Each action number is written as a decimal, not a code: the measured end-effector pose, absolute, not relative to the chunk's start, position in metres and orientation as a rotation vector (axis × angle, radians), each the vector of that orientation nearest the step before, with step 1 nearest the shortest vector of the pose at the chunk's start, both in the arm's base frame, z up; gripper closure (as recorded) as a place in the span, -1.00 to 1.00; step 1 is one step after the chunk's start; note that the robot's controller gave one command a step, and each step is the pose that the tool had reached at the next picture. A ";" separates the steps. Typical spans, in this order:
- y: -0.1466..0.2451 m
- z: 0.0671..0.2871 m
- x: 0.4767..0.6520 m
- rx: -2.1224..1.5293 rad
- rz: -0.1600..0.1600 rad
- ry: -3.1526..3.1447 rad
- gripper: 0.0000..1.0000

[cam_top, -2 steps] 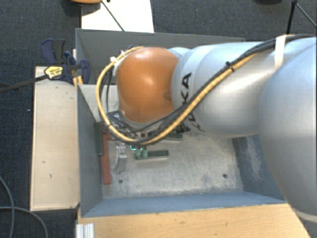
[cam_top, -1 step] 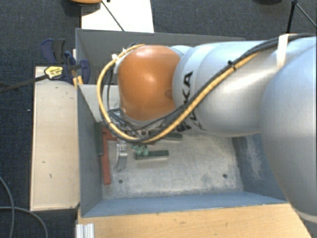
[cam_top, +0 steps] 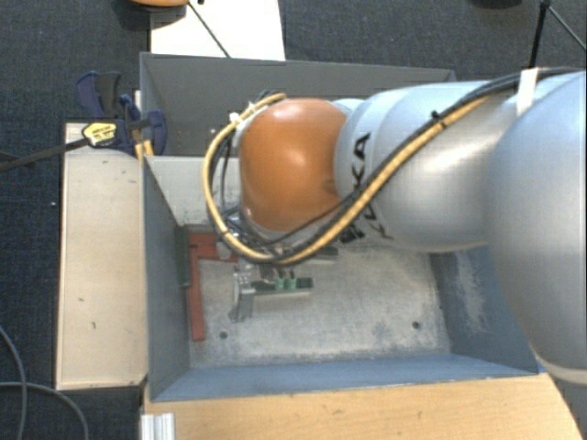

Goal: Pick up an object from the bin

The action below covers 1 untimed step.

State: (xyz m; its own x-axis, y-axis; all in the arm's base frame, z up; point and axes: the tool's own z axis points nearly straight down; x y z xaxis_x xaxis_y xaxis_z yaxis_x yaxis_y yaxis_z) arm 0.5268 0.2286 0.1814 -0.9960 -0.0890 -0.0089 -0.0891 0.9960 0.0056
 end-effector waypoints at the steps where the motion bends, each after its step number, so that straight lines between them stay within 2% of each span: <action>1: 0.198 0.142 0.566 -0.575 -0.001 3.084 -1.00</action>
Offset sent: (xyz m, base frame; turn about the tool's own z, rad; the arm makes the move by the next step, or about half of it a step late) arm 0.0511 -0.0658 -0.0071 -0.3066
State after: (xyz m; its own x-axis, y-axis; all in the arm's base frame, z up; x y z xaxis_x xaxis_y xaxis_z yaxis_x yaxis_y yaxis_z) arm 0.5656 0.1984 0.1425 -0.9327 -0.3606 -0.0040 -0.3606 0.9327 -0.0016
